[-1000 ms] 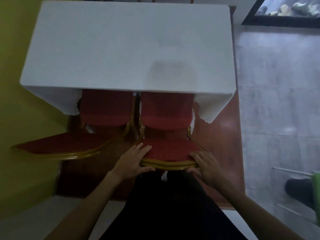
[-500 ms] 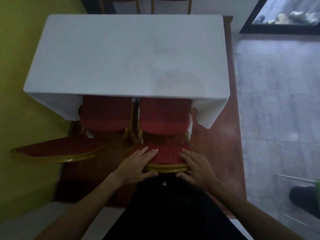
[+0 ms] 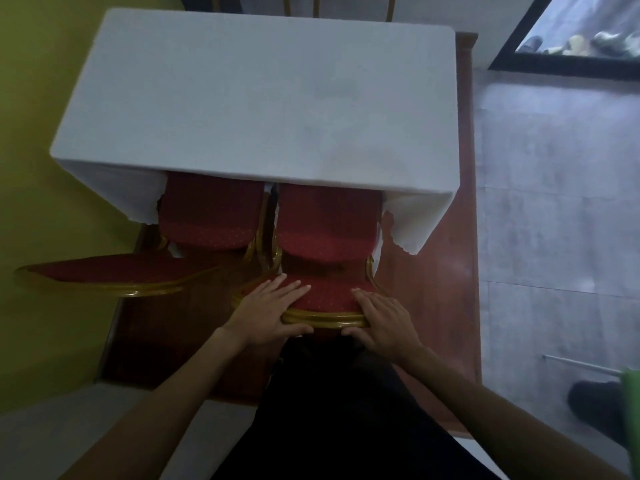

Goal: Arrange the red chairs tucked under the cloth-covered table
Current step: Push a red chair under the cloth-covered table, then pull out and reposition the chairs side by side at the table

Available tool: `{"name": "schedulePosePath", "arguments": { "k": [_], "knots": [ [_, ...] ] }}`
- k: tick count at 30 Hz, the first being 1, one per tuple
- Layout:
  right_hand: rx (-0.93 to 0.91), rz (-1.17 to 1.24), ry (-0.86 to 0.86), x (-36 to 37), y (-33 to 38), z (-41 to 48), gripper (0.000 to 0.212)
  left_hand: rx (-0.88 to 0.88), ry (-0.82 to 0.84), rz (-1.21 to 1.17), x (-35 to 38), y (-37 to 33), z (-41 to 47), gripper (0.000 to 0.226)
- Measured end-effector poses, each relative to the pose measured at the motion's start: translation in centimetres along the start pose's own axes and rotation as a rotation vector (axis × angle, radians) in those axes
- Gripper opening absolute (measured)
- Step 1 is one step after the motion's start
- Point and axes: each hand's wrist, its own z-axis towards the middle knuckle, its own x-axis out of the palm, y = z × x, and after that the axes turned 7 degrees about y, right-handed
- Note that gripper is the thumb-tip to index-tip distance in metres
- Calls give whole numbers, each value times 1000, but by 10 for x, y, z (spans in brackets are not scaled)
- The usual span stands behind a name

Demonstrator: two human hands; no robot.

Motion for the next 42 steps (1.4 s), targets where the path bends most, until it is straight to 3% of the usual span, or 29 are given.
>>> {"name": "schedulePosePath", "arguments": {
  "k": [12, 18, 29, 33, 37, 42],
  "knots": [
    [55, -100, -50, -4, 12, -5, 86, -42, 0, -71, -11, -14, -14, 90],
    [65, -28, -110, -2, 14, -11, 81, -77, -57, -66, -9, -21, -20, 92],
    [110, 53, -47, -2, 9, -12, 84, -52, 78, -58, -13, -17, -15, 94],
    [106, -2, 134, -9, -13, -11, 82, -79, 171, -147, -24, -17, -13, 96],
    [257, 86, 265, -35, -61, -14, 102, -140, 193, -274, -38, -26, 6, 93],
    [317, 107, 174, -87, -123, -7, 103, -174, 151, -242, -64, -74, 65, 102]
  ]
}}
